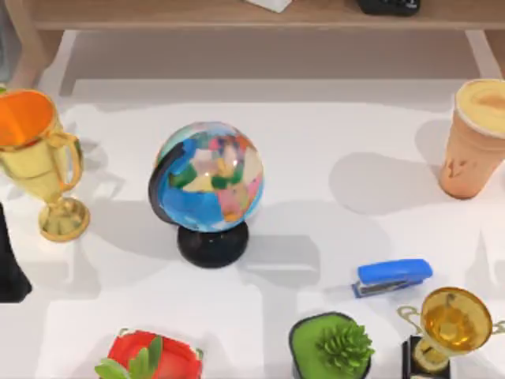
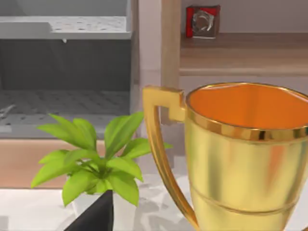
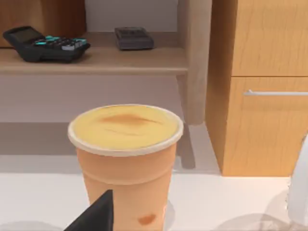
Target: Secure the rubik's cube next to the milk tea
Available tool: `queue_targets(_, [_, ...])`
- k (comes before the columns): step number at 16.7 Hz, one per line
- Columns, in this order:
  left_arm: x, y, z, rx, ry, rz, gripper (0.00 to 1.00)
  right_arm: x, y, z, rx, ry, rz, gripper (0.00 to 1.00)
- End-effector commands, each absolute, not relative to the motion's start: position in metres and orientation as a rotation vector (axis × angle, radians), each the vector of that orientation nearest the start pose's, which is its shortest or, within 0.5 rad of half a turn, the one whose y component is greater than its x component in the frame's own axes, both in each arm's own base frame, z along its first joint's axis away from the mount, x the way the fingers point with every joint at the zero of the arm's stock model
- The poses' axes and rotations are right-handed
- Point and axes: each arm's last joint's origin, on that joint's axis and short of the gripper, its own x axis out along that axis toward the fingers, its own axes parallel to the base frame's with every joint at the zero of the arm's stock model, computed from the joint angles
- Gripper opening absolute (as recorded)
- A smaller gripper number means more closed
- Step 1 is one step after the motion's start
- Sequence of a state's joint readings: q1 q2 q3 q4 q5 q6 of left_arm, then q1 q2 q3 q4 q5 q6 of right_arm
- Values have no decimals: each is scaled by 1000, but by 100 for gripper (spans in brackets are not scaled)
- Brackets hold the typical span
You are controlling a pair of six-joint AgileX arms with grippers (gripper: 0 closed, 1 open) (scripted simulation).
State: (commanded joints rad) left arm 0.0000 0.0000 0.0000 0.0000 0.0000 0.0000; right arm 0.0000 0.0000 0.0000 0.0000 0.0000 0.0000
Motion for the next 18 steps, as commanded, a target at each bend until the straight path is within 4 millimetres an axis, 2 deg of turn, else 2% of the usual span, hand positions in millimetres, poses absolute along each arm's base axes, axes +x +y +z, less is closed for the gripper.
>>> queue_targets(3, [106, -1, 160, 0, 0, 0, 100, 106, -1, 162, 0, 0, 0, 100])
queue_targets(5, [106, -1, 160, 0, 0, 0, 100, 106, 1, 175, 0, -1, -1, 100])
queue_targets(7, [106, -1, 160, 0, 0, 0, 100, 108, 4, 197, 0, -5, -2, 100])
queue_targets(10, [106, -1, 160, 0, 0, 0, 100, 119, 11, 244, 0, -6, -5, 100])
queue_targets(13, [106, -1, 160, 0, 0, 0, 100, 145, 24, 299, -3, -3, -7, 100])
queue_targets(16, [106, -1, 160, 0, 0, 0, 100, 187, 46, 350, -6, 3, -8, 100])
queue_targets(18, [106, -1, 160, 0, 0, 0, 100, 220, 66, 376, -8, 6, -8, 100])
